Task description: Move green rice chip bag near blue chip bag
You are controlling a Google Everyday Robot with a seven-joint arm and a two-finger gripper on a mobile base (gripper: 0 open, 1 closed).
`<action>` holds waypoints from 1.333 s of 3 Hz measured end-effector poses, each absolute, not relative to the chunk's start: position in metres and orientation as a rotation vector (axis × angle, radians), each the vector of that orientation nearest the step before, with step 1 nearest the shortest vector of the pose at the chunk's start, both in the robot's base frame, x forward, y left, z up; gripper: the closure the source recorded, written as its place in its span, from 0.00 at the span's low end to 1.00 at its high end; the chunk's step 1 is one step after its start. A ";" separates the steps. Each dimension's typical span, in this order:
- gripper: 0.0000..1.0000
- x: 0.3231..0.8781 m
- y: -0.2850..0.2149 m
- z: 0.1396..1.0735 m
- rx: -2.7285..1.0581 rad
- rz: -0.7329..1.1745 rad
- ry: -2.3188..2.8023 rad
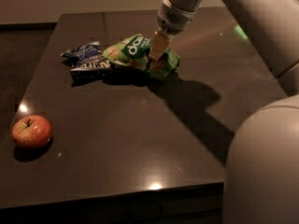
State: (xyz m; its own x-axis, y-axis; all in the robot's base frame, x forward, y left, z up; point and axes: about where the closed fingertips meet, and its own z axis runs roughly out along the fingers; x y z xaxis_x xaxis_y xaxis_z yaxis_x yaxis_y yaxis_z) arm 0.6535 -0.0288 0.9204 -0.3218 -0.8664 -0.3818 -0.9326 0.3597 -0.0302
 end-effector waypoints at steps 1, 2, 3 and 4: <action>0.59 0.661 -0.012 0.920 -1.610 0.309 2.262; 0.36 0.666 0.001 0.922 -1.637 0.342 2.224; 0.13 0.668 0.003 0.920 -1.630 0.340 2.220; 0.00 0.671 0.006 0.918 -1.627 0.341 2.215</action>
Offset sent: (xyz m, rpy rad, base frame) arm 0.0125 0.0365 0.0092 0.0620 0.0103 0.1059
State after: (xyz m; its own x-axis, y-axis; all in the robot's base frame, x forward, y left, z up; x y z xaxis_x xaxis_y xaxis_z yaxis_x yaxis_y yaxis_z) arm 0.6708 0.0058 0.9181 -0.2650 -0.8630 -0.4302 -0.9524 0.3041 -0.0232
